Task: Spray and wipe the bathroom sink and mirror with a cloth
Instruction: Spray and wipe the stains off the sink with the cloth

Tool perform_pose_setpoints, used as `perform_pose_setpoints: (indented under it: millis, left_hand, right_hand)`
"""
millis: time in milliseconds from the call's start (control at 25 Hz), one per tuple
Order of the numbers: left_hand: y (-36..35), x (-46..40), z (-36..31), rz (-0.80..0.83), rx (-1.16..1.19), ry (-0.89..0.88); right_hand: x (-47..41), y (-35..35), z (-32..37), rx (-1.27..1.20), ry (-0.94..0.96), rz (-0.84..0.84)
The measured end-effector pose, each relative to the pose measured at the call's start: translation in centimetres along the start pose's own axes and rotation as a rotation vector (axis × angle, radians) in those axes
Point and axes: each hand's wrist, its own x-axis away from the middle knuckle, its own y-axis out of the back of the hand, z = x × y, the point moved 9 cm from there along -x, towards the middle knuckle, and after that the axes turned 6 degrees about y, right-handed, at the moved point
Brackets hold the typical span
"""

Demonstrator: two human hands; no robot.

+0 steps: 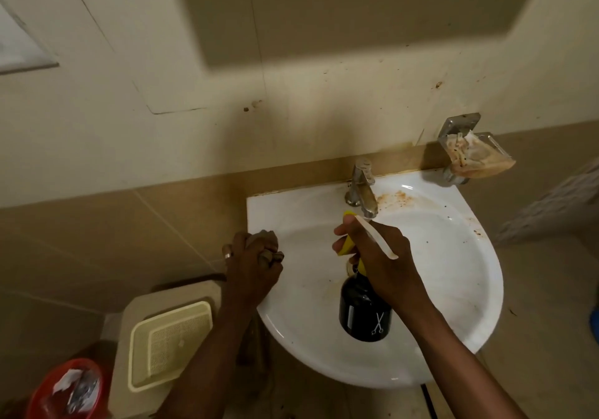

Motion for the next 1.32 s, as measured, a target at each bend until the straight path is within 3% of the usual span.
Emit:
perform_pose_setpoints:
  millis: [160, 400, 520, 600, 680, 880, 1000, 1120, 1320]
  left_hand:
    - [0.8, 5.6, 0.3, -0.119, 0.110, 0.112]
    - [-1.3, 13.9, 1.0, -0.101, 0.301, 0.355]
    - [-2.1, 16.8, -0.7, -0.121, 0.347, 0.320]
    - [-1.2, 17.8, -3.4, -0.134, 0.313, 0.150]
    - [0.8, 16.9, -5.1, -0.131, 0.293, 0.032]
    - [6.2, 2.6, -4.0, -0.143, 0.347, 0.032]
    - [3.6, -5.3, -2.9, 0.055, 0.189, -0.024]
    - [0.8, -5.8, -1.1, 0.169, 0.112, -0.005]
    - [-0.3, -1.0, 0.5, 0.076, 0.144, -0.036]
  right_hand:
    - [1.1, 0.1, 0.4, -0.016, 0.018, 0.021]
    - [2.7, 1.1, 0.0, -0.026, 0.032, 0.016]
    - [2.8, 1.5, 0.0, -0.036, 0.037, 0.008]
    - [2.7, 2.0, 0.3, -0.021, 0.053, -0.003]
    - [2.5, 2.7, 0.5, -0.005, 0.051, -0.017]
    - [1.9, 4.4, 0.0, 0.003, 0.022, -0.054]
    - [2.5, 4.9, -0.8, 0.001, 0.004, -0.079]
    - [2.7, 4.9, -1.3, -0.027, -0.007, -0.093]
    - [1.7, 3.5, -1.3, -0.031, -0.003, -0.066]
